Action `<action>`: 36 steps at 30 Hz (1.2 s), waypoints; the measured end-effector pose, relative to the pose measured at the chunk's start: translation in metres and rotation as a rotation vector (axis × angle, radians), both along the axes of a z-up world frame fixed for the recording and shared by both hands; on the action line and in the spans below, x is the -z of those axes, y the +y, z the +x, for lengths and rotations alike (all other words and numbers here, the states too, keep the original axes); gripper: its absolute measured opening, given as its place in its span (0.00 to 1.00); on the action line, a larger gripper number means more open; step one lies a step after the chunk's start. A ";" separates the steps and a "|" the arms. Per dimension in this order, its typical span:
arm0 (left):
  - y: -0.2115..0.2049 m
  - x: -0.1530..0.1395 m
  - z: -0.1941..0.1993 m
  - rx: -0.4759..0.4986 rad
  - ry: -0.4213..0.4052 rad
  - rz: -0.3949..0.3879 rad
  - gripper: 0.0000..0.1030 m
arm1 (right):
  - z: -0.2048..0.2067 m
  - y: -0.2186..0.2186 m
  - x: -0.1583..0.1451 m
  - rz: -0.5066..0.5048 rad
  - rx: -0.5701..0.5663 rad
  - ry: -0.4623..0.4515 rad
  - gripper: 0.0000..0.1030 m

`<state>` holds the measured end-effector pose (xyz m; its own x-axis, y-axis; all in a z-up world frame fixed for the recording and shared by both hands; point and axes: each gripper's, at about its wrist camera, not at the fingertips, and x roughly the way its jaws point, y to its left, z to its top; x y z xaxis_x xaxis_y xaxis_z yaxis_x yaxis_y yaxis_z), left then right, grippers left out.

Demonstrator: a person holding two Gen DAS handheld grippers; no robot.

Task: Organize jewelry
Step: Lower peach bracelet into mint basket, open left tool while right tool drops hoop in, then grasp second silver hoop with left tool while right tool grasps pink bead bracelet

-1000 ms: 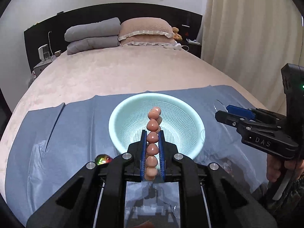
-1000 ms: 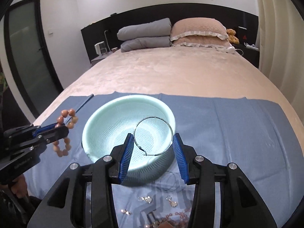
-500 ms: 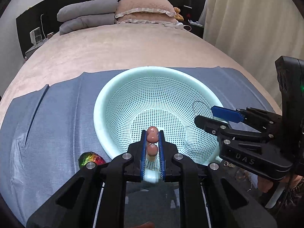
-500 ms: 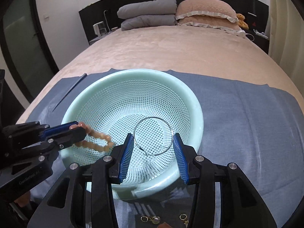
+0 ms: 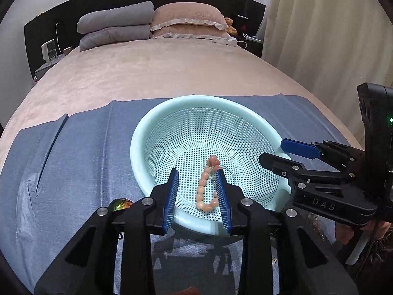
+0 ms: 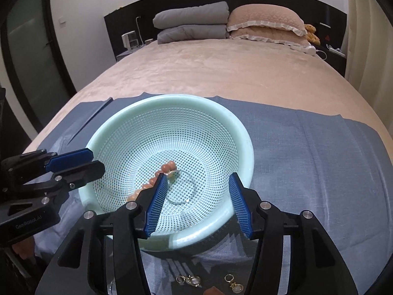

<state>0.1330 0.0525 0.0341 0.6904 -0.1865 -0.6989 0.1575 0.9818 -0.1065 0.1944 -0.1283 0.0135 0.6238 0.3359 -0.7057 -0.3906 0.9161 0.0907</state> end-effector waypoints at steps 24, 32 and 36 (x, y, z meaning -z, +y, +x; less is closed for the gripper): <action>-0.033 0.033 -0.086 0.096 0.113 0.016 0.46 | -0.080 -0.069 0.024 -0.020 0.143 0.128 0.53; -0.060 0.054 -0.107 0.182 0.126 0.038 0.50 | -0.100 -0.078 0.048 -0.024 0.168 0.200 0.53; -0.065 0.069 -0.107 0.190 0.136 0.044 0.50 | -0.104 -0.079 0.064 0.000 0.178 0.232 0.53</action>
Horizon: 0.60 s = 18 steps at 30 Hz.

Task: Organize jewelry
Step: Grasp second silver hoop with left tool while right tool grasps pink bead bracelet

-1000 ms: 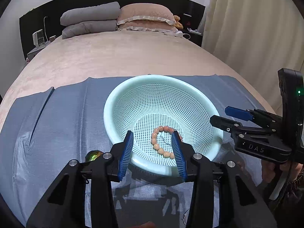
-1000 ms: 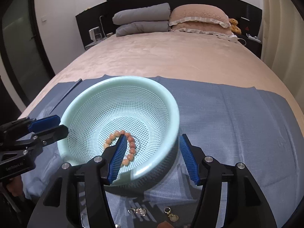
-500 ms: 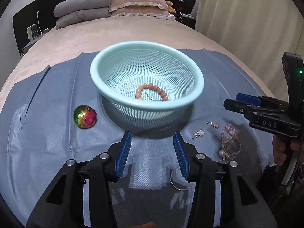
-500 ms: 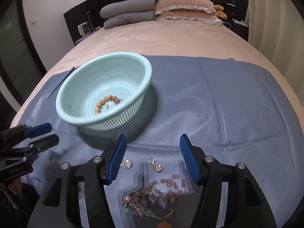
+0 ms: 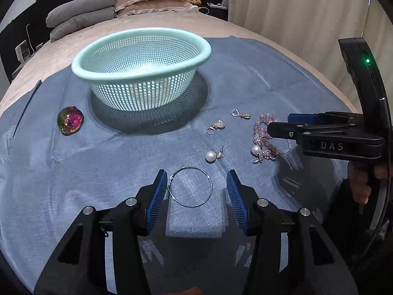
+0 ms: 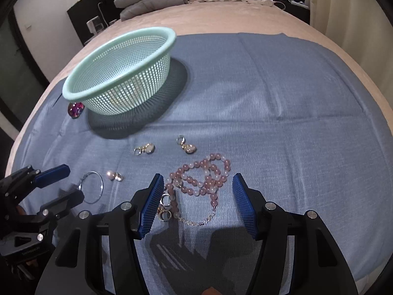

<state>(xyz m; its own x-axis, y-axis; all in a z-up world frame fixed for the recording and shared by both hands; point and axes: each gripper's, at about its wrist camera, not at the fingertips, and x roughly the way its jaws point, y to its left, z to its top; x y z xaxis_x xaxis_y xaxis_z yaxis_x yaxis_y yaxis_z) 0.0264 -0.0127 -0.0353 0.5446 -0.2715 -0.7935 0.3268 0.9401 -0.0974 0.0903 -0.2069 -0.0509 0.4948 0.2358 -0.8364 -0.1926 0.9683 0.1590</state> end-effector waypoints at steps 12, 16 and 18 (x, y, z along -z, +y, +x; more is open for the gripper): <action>-0.002 0.024 0.014 -0.009 0.005 0.042 0.45 | -0.001 0.002 0.017 -0.048 0.046 -0.049 0.14; 0.000 0.023 0.014 -0.011 0.013 0.046 0.44 | -0.002 -0.005 0.014 -0.022 0.056 -0.045 0.11; 0.002 0.022 0.011 -0.014 0.023 0.027 0.44 | -0.002 -0.008 0.011 -0.012 0.066 -0.048 0.11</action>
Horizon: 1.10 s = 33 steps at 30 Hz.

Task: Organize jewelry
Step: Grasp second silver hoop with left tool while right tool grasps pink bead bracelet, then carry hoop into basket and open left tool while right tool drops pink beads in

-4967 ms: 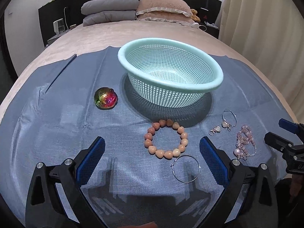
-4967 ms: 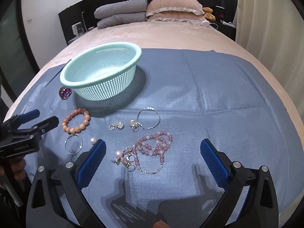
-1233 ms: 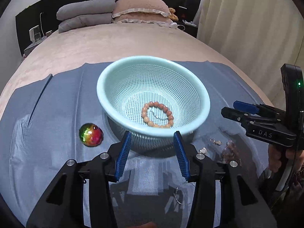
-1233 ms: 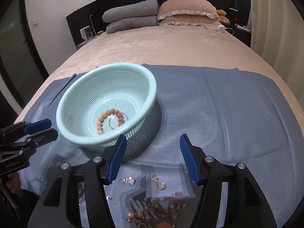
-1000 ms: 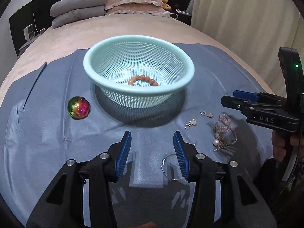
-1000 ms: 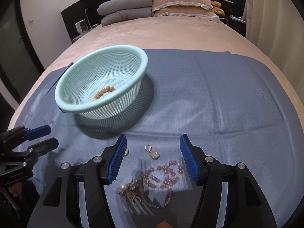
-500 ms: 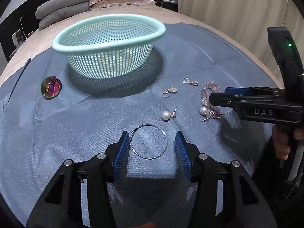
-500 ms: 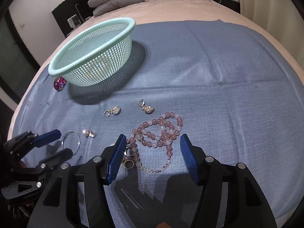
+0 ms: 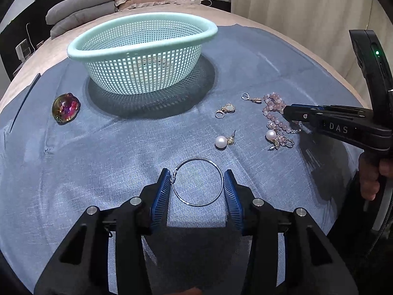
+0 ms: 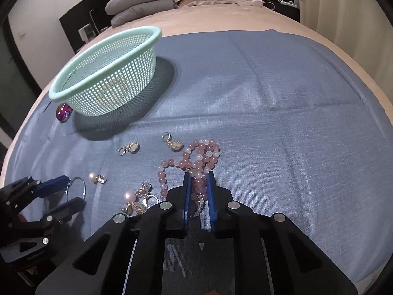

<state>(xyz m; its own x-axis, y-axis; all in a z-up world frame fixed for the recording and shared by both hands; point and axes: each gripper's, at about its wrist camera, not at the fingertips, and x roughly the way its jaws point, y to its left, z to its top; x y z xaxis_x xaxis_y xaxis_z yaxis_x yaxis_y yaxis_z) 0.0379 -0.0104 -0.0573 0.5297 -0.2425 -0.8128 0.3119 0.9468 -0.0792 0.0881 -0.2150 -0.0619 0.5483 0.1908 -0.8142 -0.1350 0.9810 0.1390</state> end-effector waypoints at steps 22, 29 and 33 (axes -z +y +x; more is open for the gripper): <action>0.033 -0.076 -0.014 -0.062 -0.077 -0.027 0.45 | -0.015 -0.010 -0.123 -0.003 -0.075 -0.257 0.06; 0.041 -0.109 0.000 -0.076 -0.129 -0.055 0.45 | -0.003 0.008 -0.182 -0.031 -0.124 -0.369 0.06; 0.042 -0.133 0.016 -0.068 -0.179 -0.036 0.45 | 0.009 0.021 -0.213 -0.023 -0.162 -0.426 0.06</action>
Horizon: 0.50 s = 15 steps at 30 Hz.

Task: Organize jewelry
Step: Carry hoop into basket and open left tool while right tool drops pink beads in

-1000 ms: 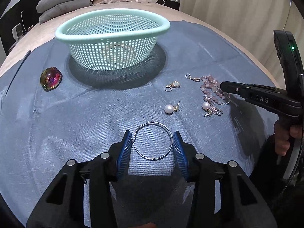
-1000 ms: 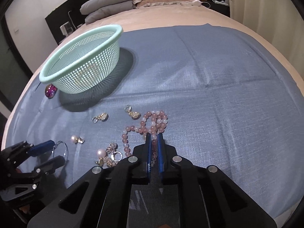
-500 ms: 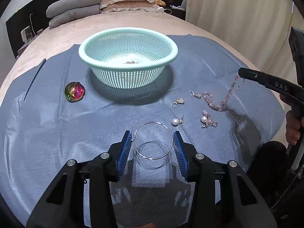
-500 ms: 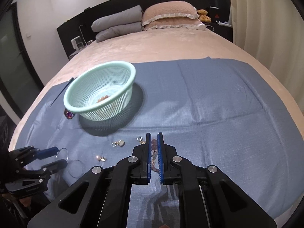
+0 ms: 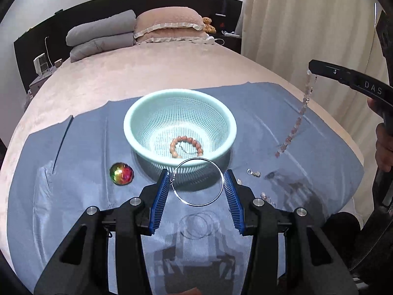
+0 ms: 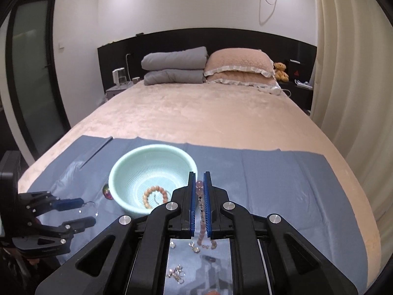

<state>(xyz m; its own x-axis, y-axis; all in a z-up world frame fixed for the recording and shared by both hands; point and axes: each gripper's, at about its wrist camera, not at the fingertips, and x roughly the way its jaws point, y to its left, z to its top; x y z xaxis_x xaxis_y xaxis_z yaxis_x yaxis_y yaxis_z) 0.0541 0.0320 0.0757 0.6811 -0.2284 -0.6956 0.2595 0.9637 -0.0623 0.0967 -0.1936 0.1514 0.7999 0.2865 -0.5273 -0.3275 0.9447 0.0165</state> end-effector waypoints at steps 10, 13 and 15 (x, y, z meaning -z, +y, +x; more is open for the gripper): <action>0.012 -0.026 0.073 -0.029 -0.026 0.021 0.46 | 0.046 0.053 -0.016 -0.017 -0.088 -0.023 0.06; 0.013 -0.015 0.093 -0.032 -0.007 0.038 0.46 | 0.064 0.068 0.005 -0.021 -0.110 0.026 0.06; 0.012 -0.005 0.103 -0.031 0.014 0.042 0.46 | 0.076 0.075 0.024 -0.021 -0.117 0.069 0.06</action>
<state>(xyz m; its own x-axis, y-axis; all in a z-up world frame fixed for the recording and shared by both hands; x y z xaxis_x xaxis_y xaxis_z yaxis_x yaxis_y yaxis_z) 0.1569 0.0440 0.0803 0.6775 -0.1777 -0.7138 0.2292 0.9731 -0.0246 0.1731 -0.1183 0.1271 0.7235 0.3643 -0.5864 -0.4342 0.9005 0.0237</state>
